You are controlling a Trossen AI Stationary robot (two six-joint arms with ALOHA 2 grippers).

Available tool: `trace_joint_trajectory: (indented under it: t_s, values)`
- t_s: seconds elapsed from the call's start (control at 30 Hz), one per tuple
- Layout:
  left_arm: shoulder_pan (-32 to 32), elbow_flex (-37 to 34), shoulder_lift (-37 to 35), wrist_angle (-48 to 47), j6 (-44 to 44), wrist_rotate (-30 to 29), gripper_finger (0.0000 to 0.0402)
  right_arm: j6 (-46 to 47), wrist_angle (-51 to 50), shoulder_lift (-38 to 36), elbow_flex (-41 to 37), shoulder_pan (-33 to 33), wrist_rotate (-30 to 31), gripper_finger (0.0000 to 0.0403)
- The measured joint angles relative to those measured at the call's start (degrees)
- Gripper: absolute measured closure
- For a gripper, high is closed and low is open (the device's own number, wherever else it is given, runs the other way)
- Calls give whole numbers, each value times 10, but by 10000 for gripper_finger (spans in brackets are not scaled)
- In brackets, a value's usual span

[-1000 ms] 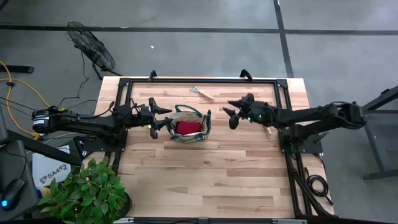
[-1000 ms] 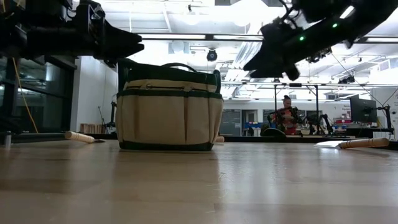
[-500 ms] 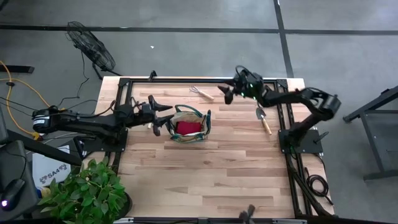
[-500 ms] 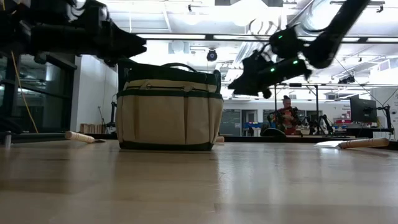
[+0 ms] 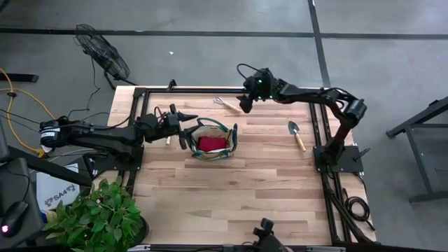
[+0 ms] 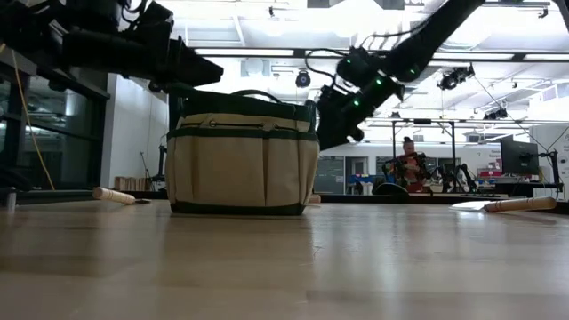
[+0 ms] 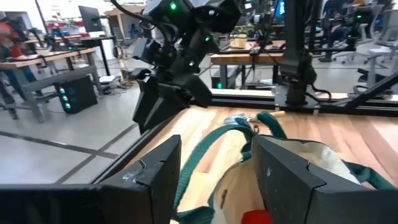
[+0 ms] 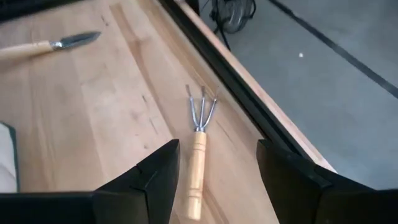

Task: Pick & Place Garden tools in Gardening bag
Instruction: Put the light brown hand rake into the light brown gardening bag

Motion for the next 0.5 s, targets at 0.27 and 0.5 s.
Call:
trace_joint_trajectory:
  t_s: [0.27,0.5]
  values:
    - [0,0,0,-1,-19,-1,210,-2,-109,19,95,26,38,198]
    - [0,0,0,1,-22,1,210,3,-151,56,100,29,54,198]
